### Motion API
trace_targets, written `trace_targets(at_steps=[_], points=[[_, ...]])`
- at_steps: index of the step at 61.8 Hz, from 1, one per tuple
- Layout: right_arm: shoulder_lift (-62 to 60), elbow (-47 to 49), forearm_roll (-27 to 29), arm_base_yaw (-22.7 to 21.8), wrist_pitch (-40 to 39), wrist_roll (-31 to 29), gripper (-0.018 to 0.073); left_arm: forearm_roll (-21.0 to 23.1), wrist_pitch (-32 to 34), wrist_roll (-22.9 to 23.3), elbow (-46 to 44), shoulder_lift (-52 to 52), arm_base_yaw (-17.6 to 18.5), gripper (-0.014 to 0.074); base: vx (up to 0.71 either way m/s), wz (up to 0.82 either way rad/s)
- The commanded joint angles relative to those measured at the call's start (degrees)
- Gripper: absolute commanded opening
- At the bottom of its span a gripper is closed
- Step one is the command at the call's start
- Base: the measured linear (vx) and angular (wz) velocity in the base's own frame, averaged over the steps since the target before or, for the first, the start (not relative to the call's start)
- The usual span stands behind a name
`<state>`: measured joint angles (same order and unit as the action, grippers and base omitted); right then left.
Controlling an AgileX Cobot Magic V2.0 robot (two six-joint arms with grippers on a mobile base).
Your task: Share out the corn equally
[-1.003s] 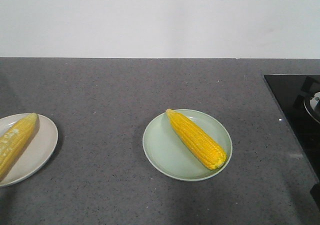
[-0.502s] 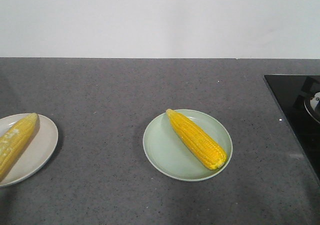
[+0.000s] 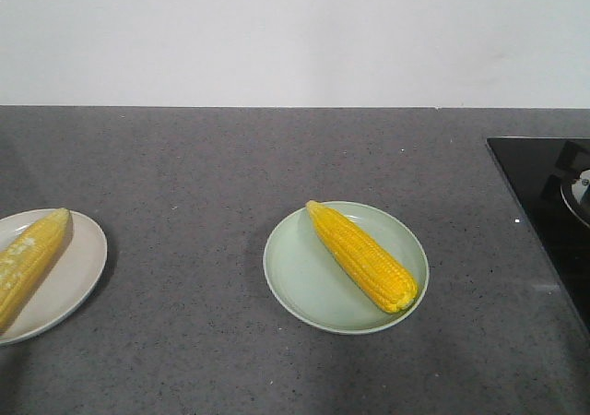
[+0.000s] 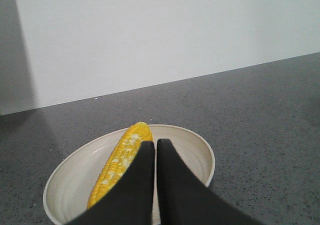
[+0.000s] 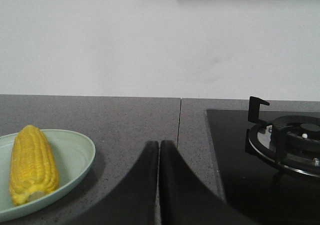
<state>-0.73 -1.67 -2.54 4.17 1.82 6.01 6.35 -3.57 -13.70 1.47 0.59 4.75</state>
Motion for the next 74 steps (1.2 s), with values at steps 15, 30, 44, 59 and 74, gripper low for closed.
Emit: trace_targets(at_steps=[15,30,44,59,74], points=[[-0.4,-0.6,-0.5,-0.3,-8.3,1.2,-0.0004,0.1,3.9,0.7,0.3,1.0,-0.1,-0.0007,0.00,0.00],[-0.4,-0.6,-0.5,-0.3,-8.3,1.2,-0.0004,0.1,3.9,0.7,0.3,1.0,-0.1,-0.0007,0.00,0.00],[-0.4,-0.6,-0.5,-0.3,-8.3,1.2,-0.0004,0.1,3.9,0.7,0.3,1.0,-0.1,-0.0007,0.00,0.00],[-0.4,-0.6,-0.5,-0.3,-8.3,1.2,-0.0004,0.1,3.9,0.7,0.3,1.0,-0.1,-0.0007,0.00,0.00],[-0.4,-0.6,-0.5,-0.3,-8.3,1.2,-0.0004,0.1,3.9,0.7,0.3,1.0,-0.1,-0.0007,0.00,0.00]])
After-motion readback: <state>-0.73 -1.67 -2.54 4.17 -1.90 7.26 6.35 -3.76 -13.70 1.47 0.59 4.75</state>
